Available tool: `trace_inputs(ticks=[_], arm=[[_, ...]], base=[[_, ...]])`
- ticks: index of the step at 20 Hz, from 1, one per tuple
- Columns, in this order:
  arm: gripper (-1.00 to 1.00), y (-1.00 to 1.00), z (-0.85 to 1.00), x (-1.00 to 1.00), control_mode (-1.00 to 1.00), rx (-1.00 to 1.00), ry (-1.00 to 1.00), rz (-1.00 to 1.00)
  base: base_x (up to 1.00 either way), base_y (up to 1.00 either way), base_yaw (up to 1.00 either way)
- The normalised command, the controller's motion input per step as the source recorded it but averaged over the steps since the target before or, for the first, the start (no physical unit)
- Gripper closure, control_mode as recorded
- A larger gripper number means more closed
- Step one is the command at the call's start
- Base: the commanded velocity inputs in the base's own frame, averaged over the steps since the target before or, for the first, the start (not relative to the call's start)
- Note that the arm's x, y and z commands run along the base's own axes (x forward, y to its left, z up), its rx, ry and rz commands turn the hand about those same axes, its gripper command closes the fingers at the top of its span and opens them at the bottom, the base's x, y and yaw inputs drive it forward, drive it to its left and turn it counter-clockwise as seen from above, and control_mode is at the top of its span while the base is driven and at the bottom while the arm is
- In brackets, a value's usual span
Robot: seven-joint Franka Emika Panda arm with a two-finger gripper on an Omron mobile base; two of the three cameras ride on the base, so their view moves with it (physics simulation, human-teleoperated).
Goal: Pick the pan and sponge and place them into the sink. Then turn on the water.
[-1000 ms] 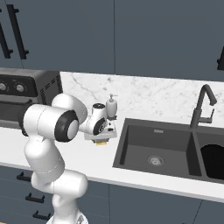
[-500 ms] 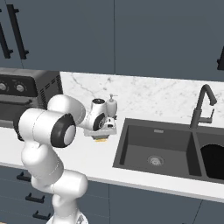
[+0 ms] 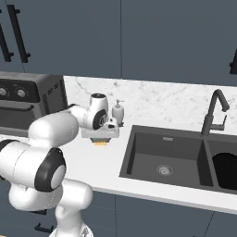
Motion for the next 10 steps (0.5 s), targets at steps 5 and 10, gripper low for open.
trace_inputs(ticks=[5, 10], arm=[[1.00, 0.43, 0.06, -0.82, -1.00, 0.00, 0.00, -0.14], [1.00, 0.09, 0.26, -0.65, -1.00, 0.00, -0.03, -0.09]], base=[[0.00, 0.00, 0.00], [0.00, 0.00, 0.00]])
